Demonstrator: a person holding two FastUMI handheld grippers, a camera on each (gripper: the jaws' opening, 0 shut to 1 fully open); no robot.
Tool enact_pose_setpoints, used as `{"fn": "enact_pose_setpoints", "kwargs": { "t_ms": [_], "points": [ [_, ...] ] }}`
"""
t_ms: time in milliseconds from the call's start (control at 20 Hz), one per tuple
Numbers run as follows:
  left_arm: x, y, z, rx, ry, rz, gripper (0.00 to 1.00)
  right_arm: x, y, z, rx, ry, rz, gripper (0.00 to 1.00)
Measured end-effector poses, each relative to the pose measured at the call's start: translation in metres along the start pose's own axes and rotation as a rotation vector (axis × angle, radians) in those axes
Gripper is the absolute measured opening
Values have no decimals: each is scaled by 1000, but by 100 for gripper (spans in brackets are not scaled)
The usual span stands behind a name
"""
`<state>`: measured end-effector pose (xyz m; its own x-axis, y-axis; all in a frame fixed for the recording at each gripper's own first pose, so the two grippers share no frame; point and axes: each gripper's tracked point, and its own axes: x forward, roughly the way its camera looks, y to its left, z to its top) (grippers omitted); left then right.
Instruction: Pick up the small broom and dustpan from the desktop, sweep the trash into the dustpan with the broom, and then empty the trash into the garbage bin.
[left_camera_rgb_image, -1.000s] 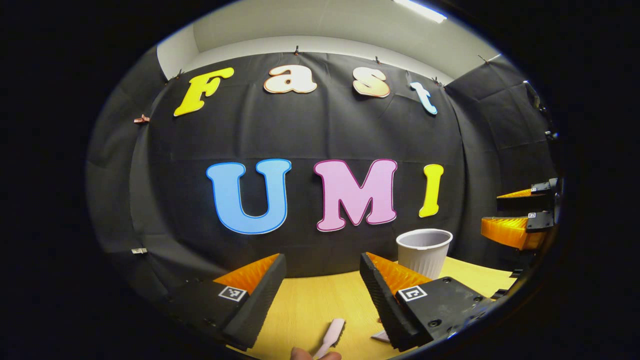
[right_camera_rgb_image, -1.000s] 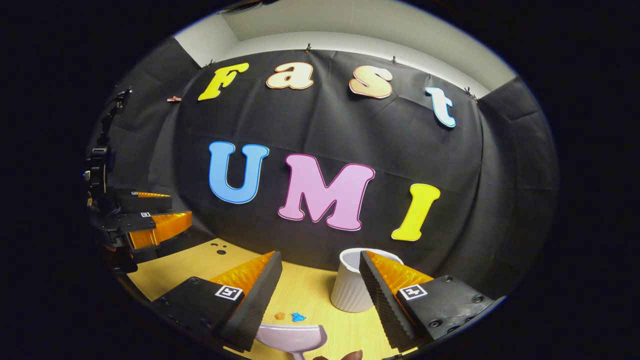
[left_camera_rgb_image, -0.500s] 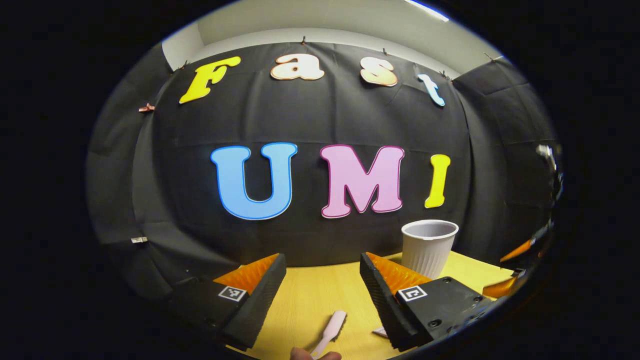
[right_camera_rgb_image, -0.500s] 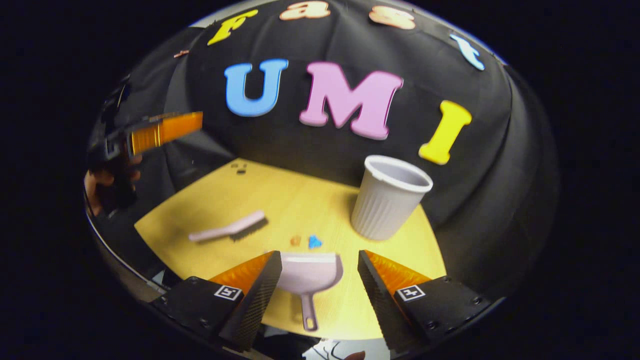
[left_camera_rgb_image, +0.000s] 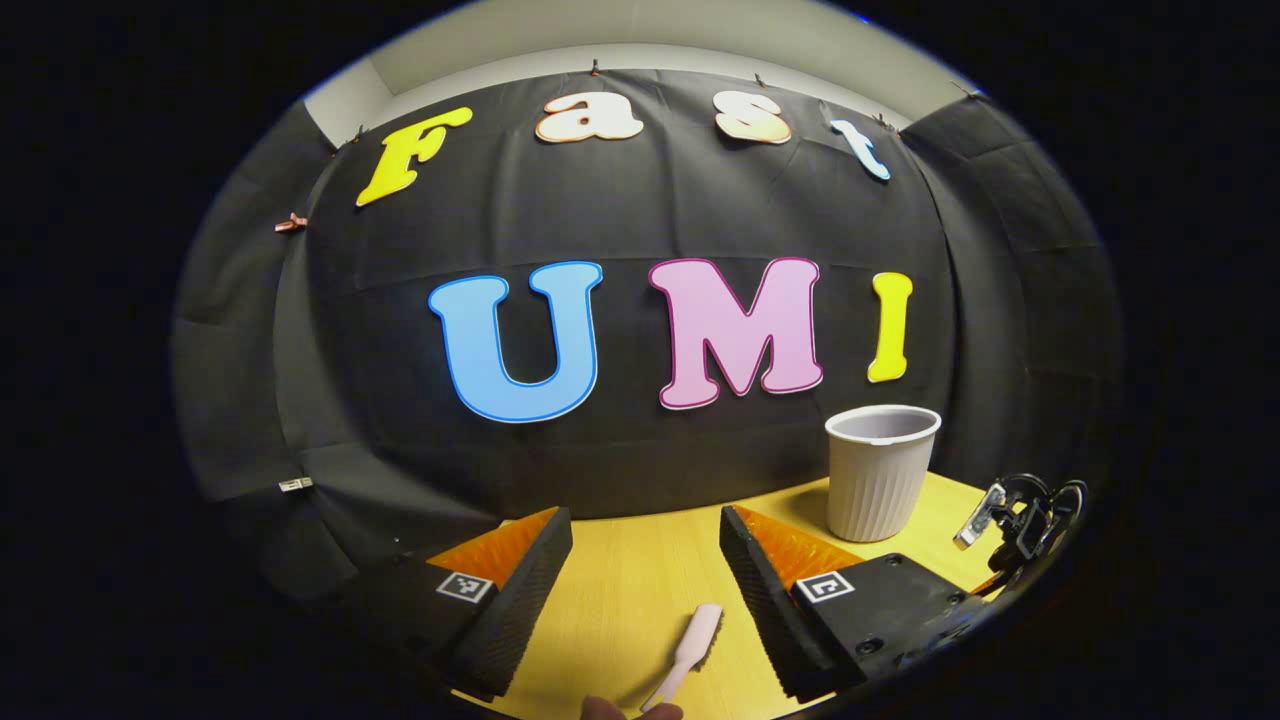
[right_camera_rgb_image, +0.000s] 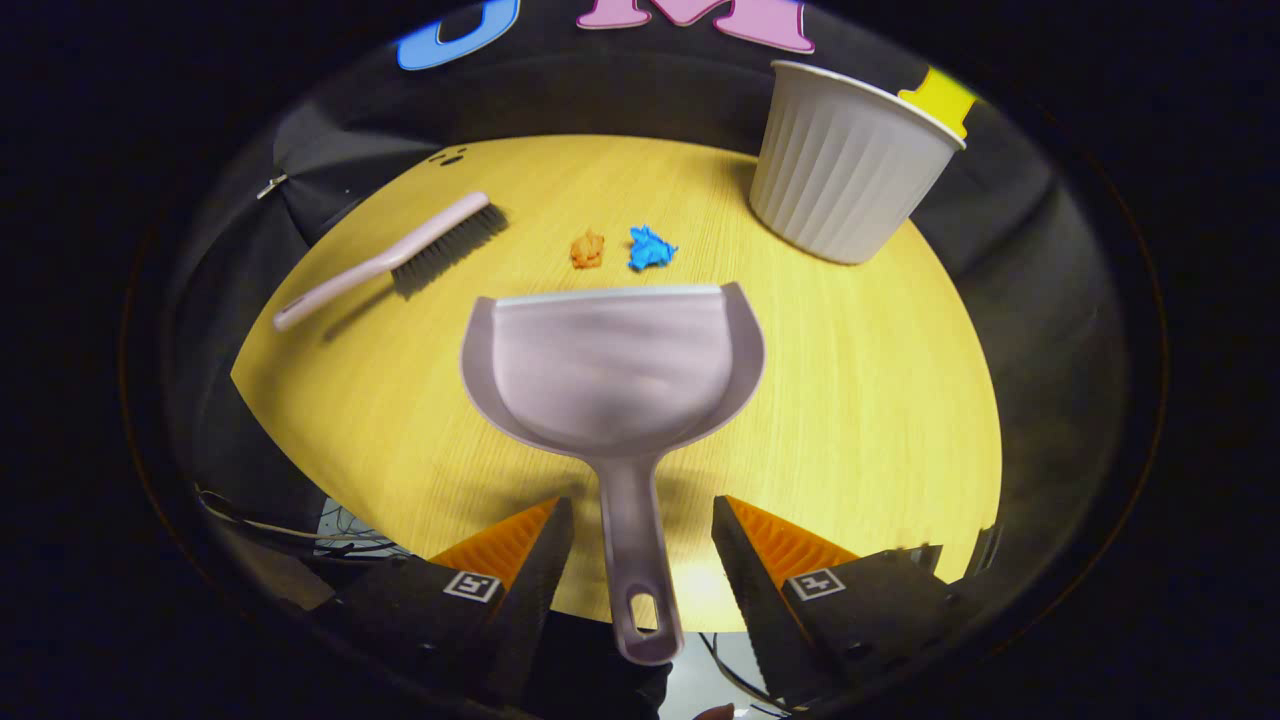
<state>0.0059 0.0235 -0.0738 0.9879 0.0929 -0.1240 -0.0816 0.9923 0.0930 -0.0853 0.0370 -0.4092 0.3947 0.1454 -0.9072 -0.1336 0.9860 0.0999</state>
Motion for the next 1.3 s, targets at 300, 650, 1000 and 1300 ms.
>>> {"fn": "enact_pose_setpoints", "kwargs": {
  "t_ms": [300,650,1000,1300],
  "points": [
    [6,0,-18,-17,60,5,96,36,9,1,16,98,29,80],
    [17,-2,-50,2,128,16,97,44,13,12,36,140,52,48],
    [37,-14,-108,55,245,-49,96,27,13,20,11,75,126,36],
    [37,-51,-212,148,539,-319,84,-11,-16,17,-96,6,93,32]
  ]
}}
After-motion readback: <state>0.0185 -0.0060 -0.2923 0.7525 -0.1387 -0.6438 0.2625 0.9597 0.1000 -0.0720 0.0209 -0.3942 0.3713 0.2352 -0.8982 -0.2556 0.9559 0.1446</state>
